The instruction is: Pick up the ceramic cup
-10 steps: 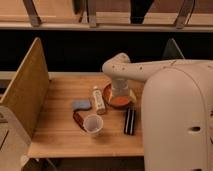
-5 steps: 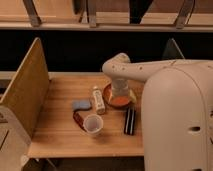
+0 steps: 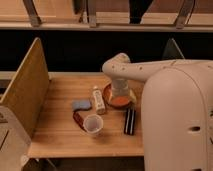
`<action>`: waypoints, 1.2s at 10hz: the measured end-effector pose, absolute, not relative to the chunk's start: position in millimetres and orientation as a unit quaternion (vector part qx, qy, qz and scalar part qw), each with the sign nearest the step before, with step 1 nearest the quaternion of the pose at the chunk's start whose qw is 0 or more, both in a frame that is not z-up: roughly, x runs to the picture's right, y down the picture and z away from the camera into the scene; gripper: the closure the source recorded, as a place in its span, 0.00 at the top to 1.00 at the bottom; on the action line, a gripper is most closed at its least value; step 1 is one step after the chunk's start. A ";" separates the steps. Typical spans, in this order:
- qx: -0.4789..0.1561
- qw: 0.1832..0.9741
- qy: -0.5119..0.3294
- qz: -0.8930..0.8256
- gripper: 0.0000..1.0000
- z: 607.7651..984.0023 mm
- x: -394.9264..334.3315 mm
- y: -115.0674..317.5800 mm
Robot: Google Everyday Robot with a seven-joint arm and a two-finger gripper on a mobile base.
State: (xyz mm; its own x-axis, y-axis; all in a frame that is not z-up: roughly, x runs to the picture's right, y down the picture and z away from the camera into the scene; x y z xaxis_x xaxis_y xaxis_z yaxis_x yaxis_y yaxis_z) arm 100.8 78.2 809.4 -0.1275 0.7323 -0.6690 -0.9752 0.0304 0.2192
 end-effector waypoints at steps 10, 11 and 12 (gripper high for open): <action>-0.175 0.651 0.323 0.664 0.80 806.8 88.3 63.2; -0.176 0.672 0.313 0.648 0.80 802.6 66.5 55.2; -0.175 0.689 0.306 0.633 0.80 798.7 49.2 51.7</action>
